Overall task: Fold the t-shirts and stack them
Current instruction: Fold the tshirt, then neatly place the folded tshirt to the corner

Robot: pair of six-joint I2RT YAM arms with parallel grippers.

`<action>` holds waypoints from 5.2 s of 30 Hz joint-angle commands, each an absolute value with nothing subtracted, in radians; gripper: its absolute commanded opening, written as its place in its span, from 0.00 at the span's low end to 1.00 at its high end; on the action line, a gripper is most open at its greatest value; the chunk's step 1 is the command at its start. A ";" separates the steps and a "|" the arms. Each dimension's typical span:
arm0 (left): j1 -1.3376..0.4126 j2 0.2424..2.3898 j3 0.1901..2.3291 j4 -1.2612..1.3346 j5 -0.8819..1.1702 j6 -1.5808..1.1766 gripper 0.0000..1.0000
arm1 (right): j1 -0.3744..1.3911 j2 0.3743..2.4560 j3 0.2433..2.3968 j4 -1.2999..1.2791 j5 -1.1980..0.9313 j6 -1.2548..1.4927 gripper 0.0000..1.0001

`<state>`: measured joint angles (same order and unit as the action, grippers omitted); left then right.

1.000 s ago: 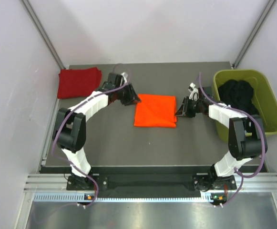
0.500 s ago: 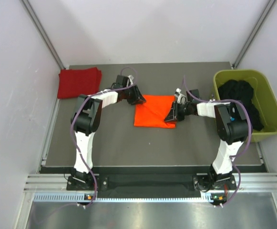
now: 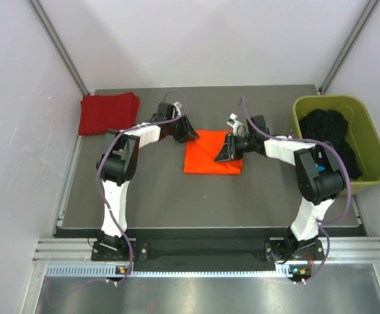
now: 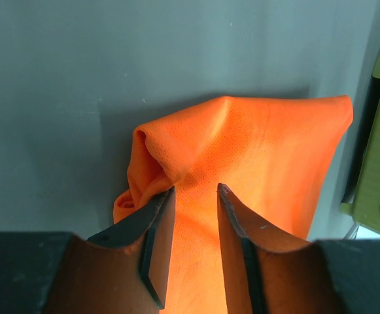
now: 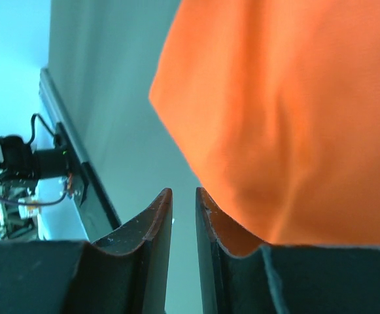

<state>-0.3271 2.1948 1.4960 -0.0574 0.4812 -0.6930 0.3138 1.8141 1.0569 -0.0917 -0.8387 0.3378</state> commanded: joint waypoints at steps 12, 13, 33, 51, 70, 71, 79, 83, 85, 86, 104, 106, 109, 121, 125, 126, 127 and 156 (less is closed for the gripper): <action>-0.296 2.154 1.496 -0.092 0.446 -0.661 0.42 | 0.268 1.701 0.937 -0.101 -0.704 0.291 0.31; -0.296 2.131 1.497 -0.089 0.463 -0.670 0.43 | 0.267 1.643 0.940 -0.129 -0.669 0.298 0.35; -0.293 2.215 1.669 -0.195 0.459 -0.603 0.48 | 0.270 1.689 0.979 -0.088 -0.247 0.305 0.61; -0.247 2.198 1.618 -0.236 0.414 -0.583 0.48 | 0.244 1.727 0.815 0.135 -0.328 0.448 0.07; -0.255 2.011 1.266 -0.213 0.584 -0.511 0.57 | 0.233 1.747 0.811 0.155 -0.405 0.445 0.22; -0.255 2.017 1.256 -0.201 0.577 -0.515 0.57 | 0.232 1.747 0.811 0.156 -0.410 0.446 0.22; -0.253 2.101 1.293 -0.190 0.591 -0.538 0.57 | 0.229 1.740 0.807 0.167 -0.423 0.448 0.23; -0.250 2.144 1.313 -0.190 0.577 -0.541 0.57 | 0.229 1.736 0.802 0.169 -0.425 0.446 0.23; -0.249 2.158 1.337 -0.213 0.557 -0.534 0.57 | 0.229 1.735 0.802 0.169 -0.426 0.446 0.24; -0.247 2.169 1.345 -0.222 0.546 -0.531 0.57 | 0.229 1.735 0.801 0.169 -0.426 0.448 0.24; -0.245 2.220 1.434 -0.278 0.495 -0.534 0.09 | 0.227 1.687 0.813 0.149 -0.434 0.451 0.30; -0.252 2.209 1.440 -0.272 0.509 -0.549 0.00 | 0.227 1.671 0.819 0.137 -0.443 0.456 0.35; -0.256 2.163 1.442 -0.275 0.493 -0.555 0.00 | 0.229 1.641 0.825 0.114 -0.449 0.451 0.41; -0.290 2.034 1.658 -0.604 0.180 -0.454 0.00 | 0.227 1.439 0.842 0.012 -0.439 0.428 0.64; -0.288 2.051 1.749 -0.695 0.080 -0.367 0.00 | 0.227 1.370 0.847 0.003 -0.436 0.419 0.64; -0.288 2.055 1.784 -0.730 0.046 -0.354 0.00 | 0.229 1.361 0.847 0.002 -0.434 0.414 0.64; -0.288 2.063 1.801 -0.744 0.031 -0.342 0.00 | 0.227 1.352 0.848 -0.023 -0.430 0.413 0.64; -0.008 2.180 2.187 -0.683 -0.362 0.158 0.00 | 0.227 1.298 0.821 0.049 -0.488 0.405 0.65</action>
